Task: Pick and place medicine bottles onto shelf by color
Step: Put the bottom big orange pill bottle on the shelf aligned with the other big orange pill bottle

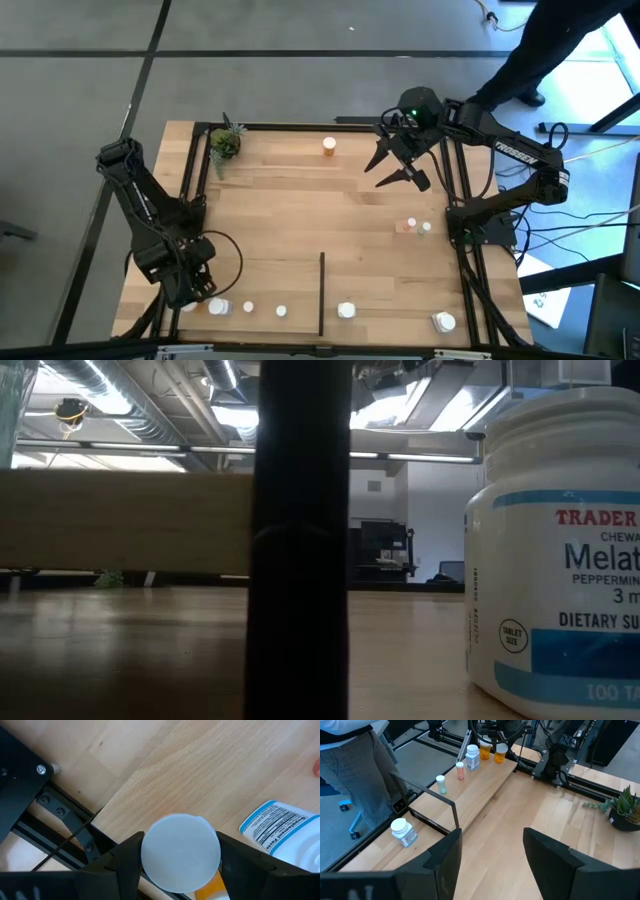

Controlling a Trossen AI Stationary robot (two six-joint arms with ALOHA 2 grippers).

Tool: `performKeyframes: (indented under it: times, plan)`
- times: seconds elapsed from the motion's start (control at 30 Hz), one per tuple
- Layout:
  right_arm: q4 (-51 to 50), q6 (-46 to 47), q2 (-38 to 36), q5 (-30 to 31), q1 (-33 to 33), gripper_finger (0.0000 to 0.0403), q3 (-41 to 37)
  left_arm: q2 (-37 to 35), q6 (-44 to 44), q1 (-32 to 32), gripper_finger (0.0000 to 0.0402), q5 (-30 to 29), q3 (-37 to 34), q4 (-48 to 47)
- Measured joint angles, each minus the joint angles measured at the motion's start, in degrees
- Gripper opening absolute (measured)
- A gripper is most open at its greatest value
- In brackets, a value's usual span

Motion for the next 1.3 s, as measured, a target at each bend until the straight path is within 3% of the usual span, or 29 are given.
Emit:
performKeyframes:
  times: [0.2, 0.6, 1.03, 1.3]
  plan:
    - [0.0, 0.0, 0.0, 0.0, 0.0, 0.0213, 0.0, 0.0, 1.0, 0.0, 0.0231, 0.0, 0.0, -0.3]
    - [0.0, 0.0, 0.0, 0.0, 0.0, 0.0213, 0.0, 0.0, 3.4, 0.0, 0.0296, -0.2, 0.0, -1.6]
    - [0.0, 0.0, 0.0, 0.0, 0.0, 0.0213, 0.0, -0.1, 12.6, 0.1, 0.0298, -1.9, 5.0, -4.6]
    - [0.0, 0.0, 0.0, 0.1, 0.0, 0.0213, 0.0, -0.1, 13.0, 0.1, 0.0294, -4.5, 9.6, -5.1]
